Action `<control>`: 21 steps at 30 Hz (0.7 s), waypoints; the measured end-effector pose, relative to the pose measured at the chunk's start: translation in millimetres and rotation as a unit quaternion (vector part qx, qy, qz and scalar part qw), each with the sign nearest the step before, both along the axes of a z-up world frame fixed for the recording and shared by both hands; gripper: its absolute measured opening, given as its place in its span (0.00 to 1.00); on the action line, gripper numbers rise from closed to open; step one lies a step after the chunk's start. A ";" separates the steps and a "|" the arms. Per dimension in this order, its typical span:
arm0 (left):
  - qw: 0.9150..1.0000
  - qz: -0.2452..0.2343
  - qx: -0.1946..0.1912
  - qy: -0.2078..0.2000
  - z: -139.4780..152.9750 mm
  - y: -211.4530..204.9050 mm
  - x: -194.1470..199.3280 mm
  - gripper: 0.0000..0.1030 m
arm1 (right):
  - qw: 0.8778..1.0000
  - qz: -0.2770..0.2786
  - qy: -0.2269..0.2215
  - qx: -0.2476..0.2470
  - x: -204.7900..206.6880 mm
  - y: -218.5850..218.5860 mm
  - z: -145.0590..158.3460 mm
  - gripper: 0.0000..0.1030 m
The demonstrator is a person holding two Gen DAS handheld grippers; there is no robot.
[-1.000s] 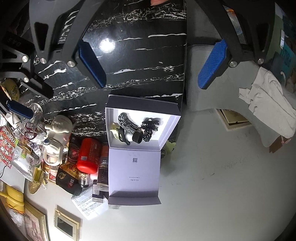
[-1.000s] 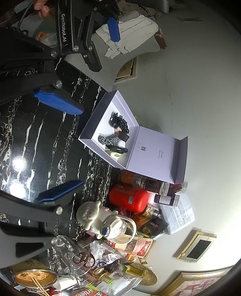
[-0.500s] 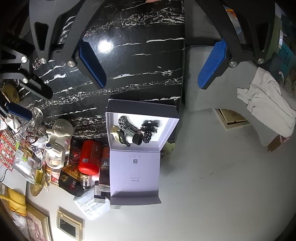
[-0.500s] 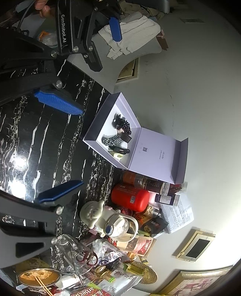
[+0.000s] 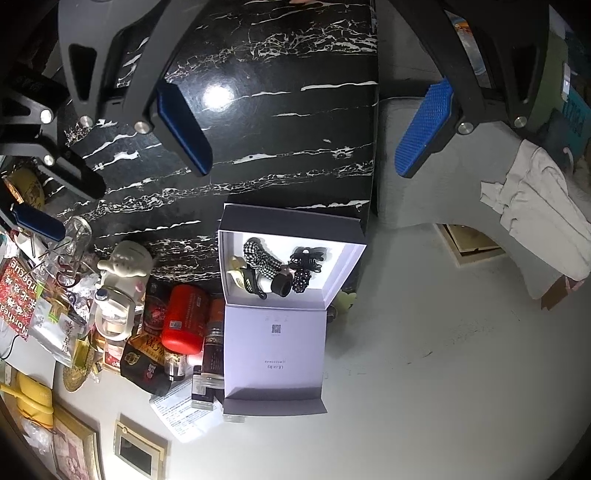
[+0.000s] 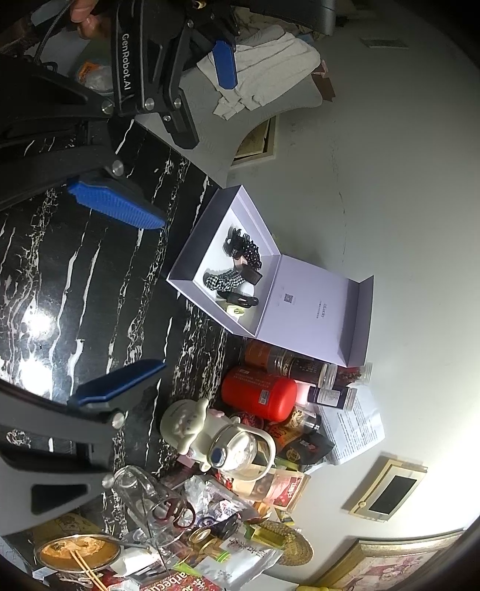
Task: Organize objects
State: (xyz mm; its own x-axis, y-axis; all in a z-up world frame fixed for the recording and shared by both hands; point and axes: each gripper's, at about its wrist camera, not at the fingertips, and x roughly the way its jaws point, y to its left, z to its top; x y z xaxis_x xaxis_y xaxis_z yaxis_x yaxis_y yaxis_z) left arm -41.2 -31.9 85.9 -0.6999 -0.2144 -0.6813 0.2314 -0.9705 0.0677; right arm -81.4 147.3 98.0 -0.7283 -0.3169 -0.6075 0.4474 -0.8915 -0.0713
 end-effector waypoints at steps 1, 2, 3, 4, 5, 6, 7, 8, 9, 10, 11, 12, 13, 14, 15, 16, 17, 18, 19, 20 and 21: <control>1.000 0.000 0.000 0.000 0.0 -0.3 -0.1 0.96 | 1.000 0.002 0.000 -0.001 -0.1 0.2 0.0 0.72; 1.000 0.000 0.000 -0.001 0.1 -0.5 -0.6 0.96 | 1.000 0.003 -0.001 -0.001 -0.1 0.3 0.1 0.72; 1.000 0.000 0.000 -0.001 0.2 -0.5 -0.4 0.96 | 1.000 0.004 -0.001 -0.001 -0.6 0.6 0.3 0.72; 1.000 -0.001 0.000 0.000 0.3 -0.5 -0.4 0.96 | 1.000 0.004 -0.001 0.000 -0.7 0.6 0.4 0.72; 1.000 -0.001 -0.001 0.000 0.2 -0.4 -0.5 0.96 | 1.000 0.005 -0.001 0.000 -1.2 0.7 0.5 0.72; 1.000 -0.001 0.000 0.000 0.1 -0.2 -0.4 0.96 | 1.000 0.005 -0.002 -0.001 -1.9 0.7 0.5 0.72; 1.000 -0.001 0.000 -0.001 0.0 0.0 -0.5 0.96 | 1.000 0.005 -0.002 0.000 -2.2 0.5 0.3 0.72; 1.000 -0.001 0.000 -0.002 -0.3 -0.1 -1.2 0.96 | 1.000 0.005 -0.002 0.000 -2.1 0.5 0.2 0.72; 1.000 -0.002 0.000 -0.002 -0.7 0.1 -1.9 0.96 | 1.000 0.005 -0.001 0.000 -2.1 0.6 0.2 0.72; 1.000 -0.004 -0.004 -0.002 -1.4 0.9 -2.9 0.96 | 1.000 0.004 -0.001 0.001 -2.3 0.7 0.1 0.72; 1.000 -0.004 -0.006 -0.003 -2.3 1.4 -3.8 0.96 | 1.000 0.004 -0.002 0.001 -2.9 0.6 -0.4 0.72; 1.000 -0.004 -0.007 -0.006 -3.5 1.8 -4.9 0.96 | 1.000 0.005 -0.003 0.002 -3.3 0.4 -0.7 0.72; 1.000 -0.006 -0.006 -0.008 -4.8 1.8 -6.2 0.96 | 1.000 0.005 -0.003 0.002 -4.7 0.0 -1.6 0.72; 1.000 -0.008 -0.004 -0.008 -5.3 1.8 -6.6 0.96 | 1.000 0.004 -0.004 0.003 -5.1 0.1 -2.1 0.72; 1.000 -0.008 0.000 -0.008 -5.6 1.3 -6.9 0.96 | 1.000 0.003 -0.004 0.003 -5.5 0.3 -2.5 0.72; 1.000 -0.010 0.002 -0.008 -6.2 1.0 -7.8 0.96 | 1.000 0.004 -0.005 0.003 -6.0 0.7 -3.2 0.72; 1.000 -0.011 0.004 -0.008 -6.2 0.5 -8.0 0.96 | 1.000 0.003 -0.005 0.003 -6.3 0.9 -3.5 0.72; 1.000 -0.011 0.004 -0.007 -5.9 0.7 -7.7 0.96 | 1.000 0.003 -0.005 0.003 -6.5 0.9 -3.5 0.72; 1.000 -0.010 0.002 -0.007 -5.7 0.4 -7.9 0.96 | 1.000 0.003 -0.005 0.003 -6.8 0.7 -3.7 0.72; 1.000 -0.009 0.001 -0.007 -5.4 0.5 -8.0 0.96 | 1.000 0.003 -0.005 0.003 -6.6 0.8 -3.7 0.72; 1.000 -0.009 0.000 -0.007 -5.1 0.7 -8.3 0.96 | 1.000 0.003 -0.005 0.003 -6.5 0.8 -3.6 0.72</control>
